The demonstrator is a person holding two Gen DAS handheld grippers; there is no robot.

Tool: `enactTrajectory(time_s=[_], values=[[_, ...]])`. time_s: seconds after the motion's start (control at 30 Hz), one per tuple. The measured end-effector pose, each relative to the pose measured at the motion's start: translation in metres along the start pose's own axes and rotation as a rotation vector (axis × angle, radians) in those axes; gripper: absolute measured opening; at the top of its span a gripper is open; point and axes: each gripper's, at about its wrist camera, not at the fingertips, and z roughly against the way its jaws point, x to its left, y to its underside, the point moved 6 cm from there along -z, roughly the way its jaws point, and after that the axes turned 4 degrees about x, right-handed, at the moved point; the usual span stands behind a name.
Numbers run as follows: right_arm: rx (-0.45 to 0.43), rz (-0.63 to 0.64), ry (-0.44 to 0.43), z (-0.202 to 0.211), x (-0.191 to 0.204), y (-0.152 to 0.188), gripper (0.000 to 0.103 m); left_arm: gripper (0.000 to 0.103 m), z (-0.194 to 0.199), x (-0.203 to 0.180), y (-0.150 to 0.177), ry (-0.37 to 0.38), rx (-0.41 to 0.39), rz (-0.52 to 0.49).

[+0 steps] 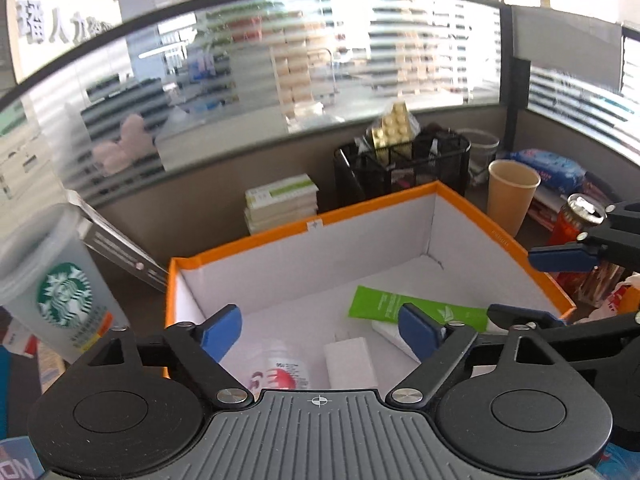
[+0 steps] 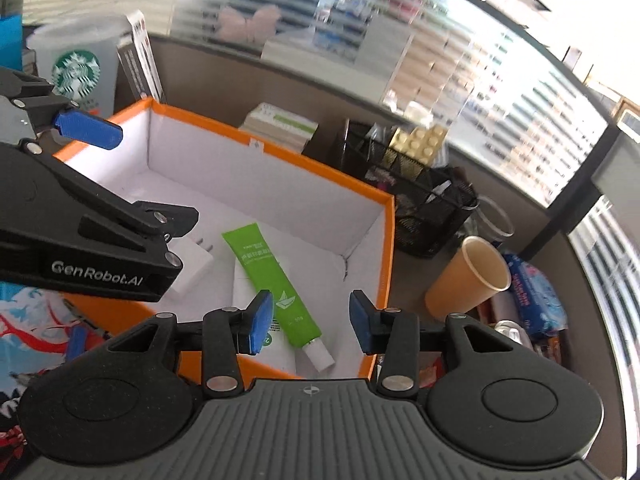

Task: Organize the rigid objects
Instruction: 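Move both grippers back to the pile of pens and tape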

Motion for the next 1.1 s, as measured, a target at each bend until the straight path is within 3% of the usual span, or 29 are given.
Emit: enactTrajectory(time_s=[0.07,0.27,0.37,0.5,0.77,0.9,1.0,1.1], values=[[-0.024,-0.003,0.006,0.013,0.001,0.002,0.048,0.090,0.011,0.002,0.001,-0.002,-0.016,0.007],[-0.117,-0.030,0.029,0.055,0.010,0.019,0.048,0.096,0.045,0.013,0.023,-0.020,-0.082,0.019],[-0.146,-0.069,-0.014,0.066,0.016,0.037,0.051,0.098,0.055,0.024,0.040,-0.026,-0.094,0.053],[-0.131,-0.134,-0.085,0.053,0.022,0.061,0.065,0.101,0.060,0.040,0.067,-0.019,-0.081,0.110],[-0.032,-0.302,-0.223,0.010,0.052,0.111,0.065,0.101,0.039,0.053,0.119,-0.013,0.011,0.177],[-0.042,-0.338,-0.161,0.009,0.067,0.120,0.066,0.101,0.032,0.050,0.137,-0.038,0.019,0.163],[-0.057,-0.344,-0.093,0.011,0.073,0.122,0.073,0.101,0.028,0.046,0.147,-0.025,0.031,0.150],[-0.049,-0.384,-0.115,0.007,0.076,0.123,0.075,0.101,0.024,0.044,0.153,0.003,0.046,0.153]])
